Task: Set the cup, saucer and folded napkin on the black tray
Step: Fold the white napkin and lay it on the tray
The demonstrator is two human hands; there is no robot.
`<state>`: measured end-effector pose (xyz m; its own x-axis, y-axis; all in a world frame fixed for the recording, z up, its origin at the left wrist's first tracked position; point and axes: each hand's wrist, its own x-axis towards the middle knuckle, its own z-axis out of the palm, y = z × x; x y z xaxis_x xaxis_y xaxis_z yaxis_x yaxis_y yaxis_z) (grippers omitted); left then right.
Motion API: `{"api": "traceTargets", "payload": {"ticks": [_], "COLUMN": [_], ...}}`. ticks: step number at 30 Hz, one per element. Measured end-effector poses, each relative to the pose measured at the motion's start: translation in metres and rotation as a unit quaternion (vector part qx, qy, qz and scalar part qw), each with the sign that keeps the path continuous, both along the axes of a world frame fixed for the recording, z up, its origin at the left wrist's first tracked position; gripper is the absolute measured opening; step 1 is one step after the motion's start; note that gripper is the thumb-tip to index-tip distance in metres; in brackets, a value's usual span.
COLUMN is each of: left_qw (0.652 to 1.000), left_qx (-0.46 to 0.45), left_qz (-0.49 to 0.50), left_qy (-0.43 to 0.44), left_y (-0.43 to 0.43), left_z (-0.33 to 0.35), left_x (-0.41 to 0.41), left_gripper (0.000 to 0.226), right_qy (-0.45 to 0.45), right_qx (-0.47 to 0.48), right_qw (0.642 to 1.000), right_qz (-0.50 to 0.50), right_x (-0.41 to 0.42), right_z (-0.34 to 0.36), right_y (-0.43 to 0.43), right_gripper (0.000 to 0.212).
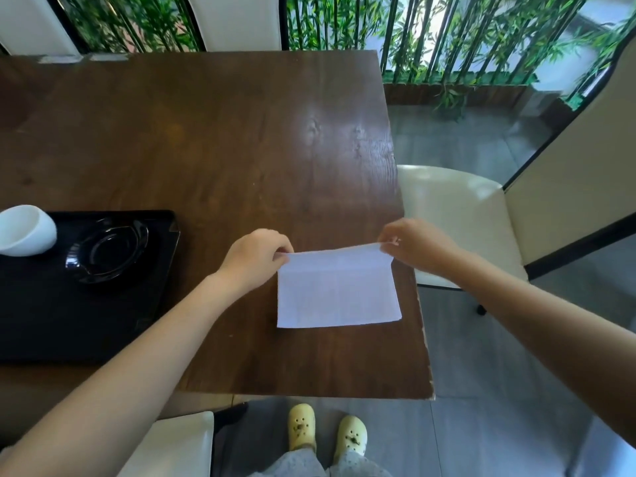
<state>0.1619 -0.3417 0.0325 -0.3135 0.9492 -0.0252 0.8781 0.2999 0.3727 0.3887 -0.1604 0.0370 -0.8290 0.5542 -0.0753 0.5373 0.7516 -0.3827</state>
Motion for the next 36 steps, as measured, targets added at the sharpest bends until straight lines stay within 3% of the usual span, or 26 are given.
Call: {"api": "traceTargets", "payload": {"ticks": [7, 29, 36], "left_qw": [0.997, 0.996, 0.996], "left_qx": [0.080, 0.077, 0.079], "left_qz": [0.000, 0.035, 0.038], "left_qy": [-0.009, -0.035, -0.010], "left_y": [-0.053, -0.082, -0.077], "left_z": [-0.031, -0.090, -0.080], "left_x": [0.041, 0.073, 0.068], "left_gripper": [0.008, 0.017, 0.014], "right_qy": [0.078, 0.105, 0.093], "right_qx": [0.082, 0.137, 0.091], "right_qw": [0.992, 0.982, 0.990], "right_qz": [0.064, 0.077, 0.046], "right_x": [0.043, 0.075, 0.072], "right_z": [-0.036, -0.105, -0.093], "right_y": [-0.050, -0.079, -0.083], "right_gripper": [0.005, 0.019, 0.019]}}
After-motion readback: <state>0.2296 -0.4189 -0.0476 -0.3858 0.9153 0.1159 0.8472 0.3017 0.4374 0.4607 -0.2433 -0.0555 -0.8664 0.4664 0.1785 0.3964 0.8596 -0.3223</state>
